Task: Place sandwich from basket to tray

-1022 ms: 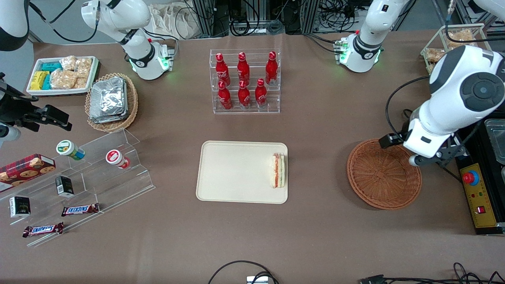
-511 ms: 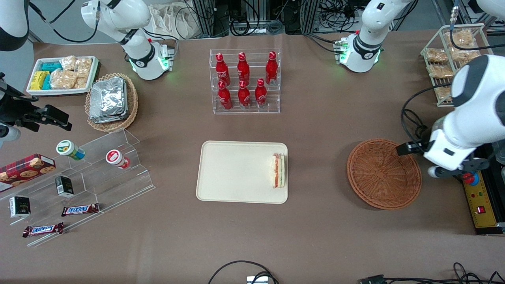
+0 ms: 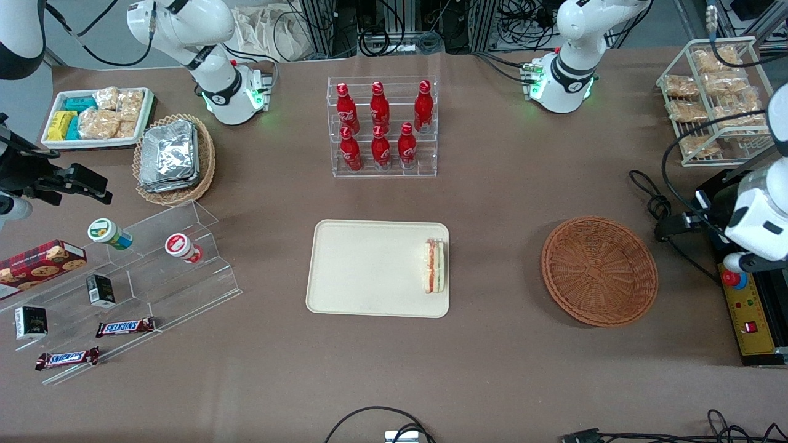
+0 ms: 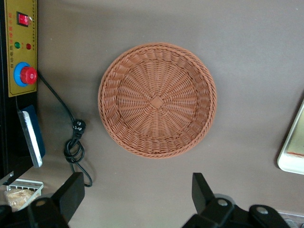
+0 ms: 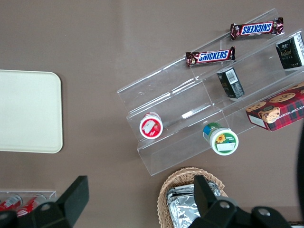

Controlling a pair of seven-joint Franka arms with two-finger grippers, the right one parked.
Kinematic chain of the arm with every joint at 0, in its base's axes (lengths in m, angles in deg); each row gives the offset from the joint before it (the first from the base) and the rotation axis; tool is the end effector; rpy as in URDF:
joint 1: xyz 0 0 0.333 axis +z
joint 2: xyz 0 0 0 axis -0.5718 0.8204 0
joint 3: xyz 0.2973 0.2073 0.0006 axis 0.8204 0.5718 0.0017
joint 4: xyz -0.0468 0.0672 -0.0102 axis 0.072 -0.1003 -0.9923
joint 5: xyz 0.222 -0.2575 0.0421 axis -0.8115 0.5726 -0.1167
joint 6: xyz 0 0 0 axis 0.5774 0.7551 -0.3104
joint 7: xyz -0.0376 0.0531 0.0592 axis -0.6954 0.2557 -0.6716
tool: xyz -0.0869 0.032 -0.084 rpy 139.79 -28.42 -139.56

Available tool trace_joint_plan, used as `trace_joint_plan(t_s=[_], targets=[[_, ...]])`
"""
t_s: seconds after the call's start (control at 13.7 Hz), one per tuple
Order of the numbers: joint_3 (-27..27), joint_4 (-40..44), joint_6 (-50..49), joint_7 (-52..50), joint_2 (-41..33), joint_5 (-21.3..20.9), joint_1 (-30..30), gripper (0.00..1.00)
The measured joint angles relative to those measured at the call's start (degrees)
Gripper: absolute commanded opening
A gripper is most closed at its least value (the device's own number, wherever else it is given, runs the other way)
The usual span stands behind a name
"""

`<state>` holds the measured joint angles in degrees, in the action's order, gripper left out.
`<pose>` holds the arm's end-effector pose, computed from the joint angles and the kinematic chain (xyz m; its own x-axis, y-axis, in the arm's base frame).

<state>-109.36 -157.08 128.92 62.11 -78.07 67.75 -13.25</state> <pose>0.5628 -0.0065 0.5768 0.9854 0.1334 -0.1053 0.1296 -0.9906 -0.0428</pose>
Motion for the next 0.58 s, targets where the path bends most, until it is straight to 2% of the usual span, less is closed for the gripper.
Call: trace_joint_plan(t_s=[0.15,0.29,0.58], targets=[[7.1,-7.7,4.2,1.6,-6.4,2.4,-6.9,1.0],[10.9,-15.0,6.8,2.3,-12.0,3.2,-11.3,1.0],[16.9,-19.0,7.6,2.5,-15.8,3.5,-18.5,1.0]])
